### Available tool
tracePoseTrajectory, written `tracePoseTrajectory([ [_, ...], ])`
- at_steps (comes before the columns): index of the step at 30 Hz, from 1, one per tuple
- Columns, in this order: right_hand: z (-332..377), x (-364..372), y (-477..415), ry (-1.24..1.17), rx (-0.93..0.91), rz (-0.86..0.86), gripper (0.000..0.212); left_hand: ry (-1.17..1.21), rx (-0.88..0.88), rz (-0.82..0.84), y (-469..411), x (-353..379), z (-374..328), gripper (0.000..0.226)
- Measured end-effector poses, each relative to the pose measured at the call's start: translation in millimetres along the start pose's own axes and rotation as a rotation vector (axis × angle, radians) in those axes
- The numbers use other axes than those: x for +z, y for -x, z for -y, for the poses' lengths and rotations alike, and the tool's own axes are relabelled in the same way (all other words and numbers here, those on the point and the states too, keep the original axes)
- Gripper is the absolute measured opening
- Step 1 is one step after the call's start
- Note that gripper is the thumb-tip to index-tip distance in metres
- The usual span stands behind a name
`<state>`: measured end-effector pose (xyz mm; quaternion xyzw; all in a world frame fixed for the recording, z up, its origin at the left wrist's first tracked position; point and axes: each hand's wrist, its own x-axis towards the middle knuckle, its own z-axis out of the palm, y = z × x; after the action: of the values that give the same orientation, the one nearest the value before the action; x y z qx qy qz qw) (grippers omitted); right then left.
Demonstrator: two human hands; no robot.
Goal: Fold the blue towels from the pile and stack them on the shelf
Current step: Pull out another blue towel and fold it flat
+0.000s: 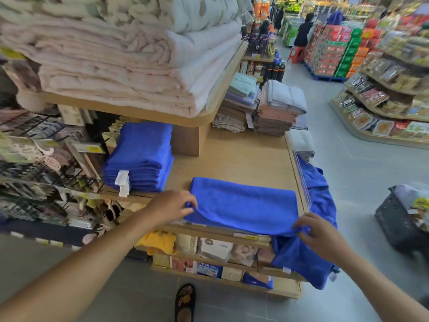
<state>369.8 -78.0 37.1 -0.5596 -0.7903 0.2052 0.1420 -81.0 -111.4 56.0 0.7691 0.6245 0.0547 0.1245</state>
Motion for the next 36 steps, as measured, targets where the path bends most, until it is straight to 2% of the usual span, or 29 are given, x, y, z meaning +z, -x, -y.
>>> tracePoseTrajectory([
  [4, 2, 7, 7, 0.156, 0.049, 0.103, 0.022, -0.033, -0.038, 0.023, 8, 25, 2, 0.030],
  [7, 10, 6, -2, 0.113, 0.049, -0.039, 0.018, -0.033, -0.051, -0.115, 2, 24, -9, 0.042],
  [10, 26, 21, -27, 0.074, -0.009, -0.168, 0.023, 0.061, -0.019, -0.264, -19, 24, -36, 0.035],
  [13, 47, 41, -54, 0.127, -0.039, -0.160, 0.043, 0.055, -0.067, -0.184, -46, 36, -62, 0.051],
  [16, 57, 61, -71, 0.196, 0.092, -0.099, 0.062, 0.018, -0.205, -0.018, -66, 54, -63, 0.070],
  [19, 54, 79, -74, 0.245, 0.178, -0.072, 0.072, -0.060, -0.195, 0.018, -74, 71, -50, 0.075],
  [23, 46, 89, -86, 0.327, 0.187, -0.085, 0.076, -0.107, -0.152, -0.018, -90, 75, -36, 0.076],
  [28, 37, 79, -121, 0.306, 0.194, -0.025, 0.076, -0.099, -0.139, -0.011, -122, 70, -27, 0.077],
  [36, 34, 67, -150, 0.265, 0.164, -0.035, 0.071, -0.110, -0.157, 0.004, -152, 70, -18, 0.080],
])
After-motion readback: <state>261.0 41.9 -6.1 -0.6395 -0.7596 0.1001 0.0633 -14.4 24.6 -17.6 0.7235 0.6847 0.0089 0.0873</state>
